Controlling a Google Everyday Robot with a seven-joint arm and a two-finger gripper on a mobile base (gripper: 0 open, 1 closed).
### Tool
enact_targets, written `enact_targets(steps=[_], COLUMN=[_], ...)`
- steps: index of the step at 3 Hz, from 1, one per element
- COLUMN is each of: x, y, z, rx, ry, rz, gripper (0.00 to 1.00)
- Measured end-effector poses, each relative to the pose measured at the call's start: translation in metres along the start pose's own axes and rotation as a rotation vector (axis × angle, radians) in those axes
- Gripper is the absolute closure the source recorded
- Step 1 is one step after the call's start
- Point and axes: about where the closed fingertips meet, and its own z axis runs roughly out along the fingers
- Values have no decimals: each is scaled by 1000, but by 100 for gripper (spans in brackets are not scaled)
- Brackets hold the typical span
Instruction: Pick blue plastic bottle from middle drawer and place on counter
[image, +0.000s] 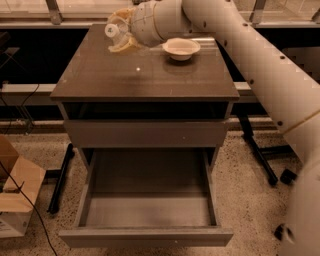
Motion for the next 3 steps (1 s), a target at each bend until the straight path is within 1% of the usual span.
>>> enact_targets(steps=[1, 2, 3], x=[29, 61, 90], y=[-2, 14, 33], z=[30, 49, 63], rx=[-45, -89, -129], ry=[66, 127, 186], rz=[-31, -15, 4], gripper=[100, 100, 82])
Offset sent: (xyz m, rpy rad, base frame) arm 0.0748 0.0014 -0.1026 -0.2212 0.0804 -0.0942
